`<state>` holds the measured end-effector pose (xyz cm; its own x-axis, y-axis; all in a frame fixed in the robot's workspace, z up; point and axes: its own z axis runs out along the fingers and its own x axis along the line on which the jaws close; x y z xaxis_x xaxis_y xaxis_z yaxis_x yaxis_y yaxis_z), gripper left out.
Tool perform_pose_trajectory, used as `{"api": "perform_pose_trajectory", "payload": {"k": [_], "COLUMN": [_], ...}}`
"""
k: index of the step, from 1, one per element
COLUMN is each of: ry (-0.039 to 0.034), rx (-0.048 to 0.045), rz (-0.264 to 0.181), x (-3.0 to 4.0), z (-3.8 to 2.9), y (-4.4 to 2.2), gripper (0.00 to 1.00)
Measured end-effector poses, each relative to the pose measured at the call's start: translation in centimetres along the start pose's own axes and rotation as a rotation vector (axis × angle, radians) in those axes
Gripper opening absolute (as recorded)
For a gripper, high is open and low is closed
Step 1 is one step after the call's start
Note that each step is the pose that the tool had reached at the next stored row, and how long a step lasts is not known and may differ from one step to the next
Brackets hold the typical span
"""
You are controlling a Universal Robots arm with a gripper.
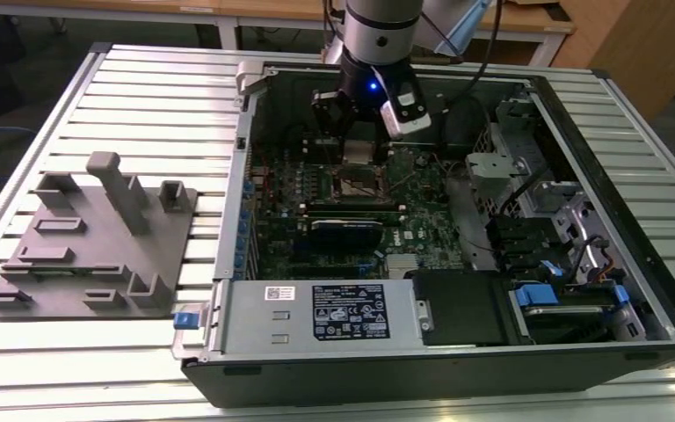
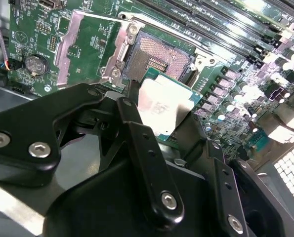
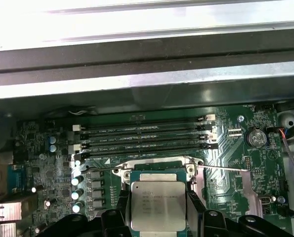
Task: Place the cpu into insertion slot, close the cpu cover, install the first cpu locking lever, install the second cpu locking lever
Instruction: 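Place the cpu into insertion slot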
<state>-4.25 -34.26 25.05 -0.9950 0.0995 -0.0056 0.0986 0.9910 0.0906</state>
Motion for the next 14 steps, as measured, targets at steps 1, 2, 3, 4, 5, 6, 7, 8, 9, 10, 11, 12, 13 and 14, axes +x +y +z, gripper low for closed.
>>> {"api": "perform_pose_trajectory", "payload": {"k": [1,2,3,4,5,6,7,8,9,10,11,12,13,14], "ry": [0.0,0.0,0.0,-0.0003,-0.0012,-0.0029,-0.0044,-0.0061,-0.0077,-0.0094,-0.011,-0.0126,-0.0144,-0.016], "rx": [0.0,0.0,0.0,0.0001,0.0001,0.0004,0.0005,0.0004,0.0005,0.0006,0.0007,0.0008,0.0009,0.0011], "rz": [0.0,0.0,0.0,0.003,0.013,0.031,0.049,0.067,0.085,0.103,0.121,0.139,0.158,0.176], "x": [0.0,0.0,0.0,0.0,0.0,0.01,0.01,0.0,0.0,0.0,0.0,0.0,0.0,0.0], "z": [0.0,0.0,0.0,0.0,0.0,0.01,0.02,0.04,0.05,0.06,0.07,0.09,0.1,0.1], "y": [0.0,0.0,0.0,0.0,0.0,0.0,0.0,0.0,0.0,-0.01,-0.01,-0.01,-0.01,-0.01], "gripper": [0.54,0.54,0.54,0.54,0.54,0.54,0.54,0.54,0.54,0.54,0.54,0.54,0.54,0.54]}}
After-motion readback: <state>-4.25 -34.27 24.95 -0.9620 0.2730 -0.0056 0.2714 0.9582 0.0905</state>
